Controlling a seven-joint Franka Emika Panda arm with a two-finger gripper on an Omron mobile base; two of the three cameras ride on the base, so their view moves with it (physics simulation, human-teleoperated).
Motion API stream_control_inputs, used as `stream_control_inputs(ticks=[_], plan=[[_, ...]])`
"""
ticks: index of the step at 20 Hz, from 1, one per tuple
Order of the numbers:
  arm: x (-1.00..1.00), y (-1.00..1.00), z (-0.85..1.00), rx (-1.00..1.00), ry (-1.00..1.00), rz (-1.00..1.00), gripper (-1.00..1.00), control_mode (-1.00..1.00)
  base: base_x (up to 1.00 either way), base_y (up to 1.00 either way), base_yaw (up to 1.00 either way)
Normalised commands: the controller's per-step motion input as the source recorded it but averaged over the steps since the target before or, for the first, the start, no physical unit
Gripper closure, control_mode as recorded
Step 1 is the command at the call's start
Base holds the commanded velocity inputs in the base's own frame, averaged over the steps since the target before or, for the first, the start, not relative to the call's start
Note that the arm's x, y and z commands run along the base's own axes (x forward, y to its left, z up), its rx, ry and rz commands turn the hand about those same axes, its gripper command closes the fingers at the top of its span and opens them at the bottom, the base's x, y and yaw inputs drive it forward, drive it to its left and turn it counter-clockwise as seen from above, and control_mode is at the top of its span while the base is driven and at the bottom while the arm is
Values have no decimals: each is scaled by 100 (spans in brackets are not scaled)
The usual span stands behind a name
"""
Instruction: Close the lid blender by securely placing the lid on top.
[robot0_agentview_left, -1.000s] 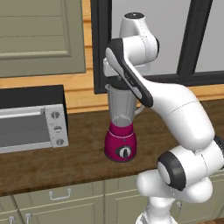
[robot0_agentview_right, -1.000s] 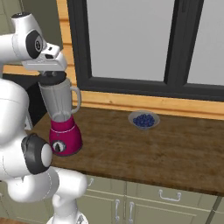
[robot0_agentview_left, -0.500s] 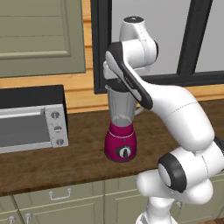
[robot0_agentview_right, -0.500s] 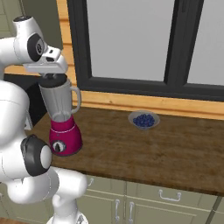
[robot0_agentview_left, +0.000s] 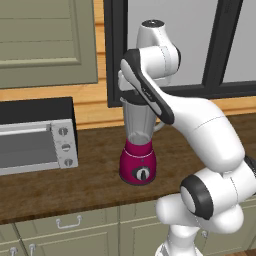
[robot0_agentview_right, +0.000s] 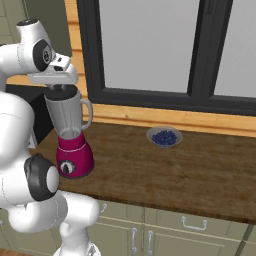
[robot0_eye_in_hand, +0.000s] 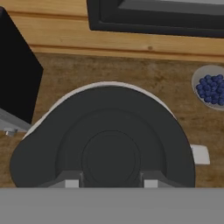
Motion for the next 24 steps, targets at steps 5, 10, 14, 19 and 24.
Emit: stream_control_inputs(ticks=[5,10,14,19,24], plan=[[9,-2,-8,0,0,0,100,-100,0,0,0],[15,-6,-15,0,0,0,100,-100,0,0,0],[26,-2,-13,0,-2,0,100,-100,0,0,0],[28,0,-9,0,-4,0,100,-100,0,0,0],[22,0,-10,0,-8,0,100,-100,0,0,0]])
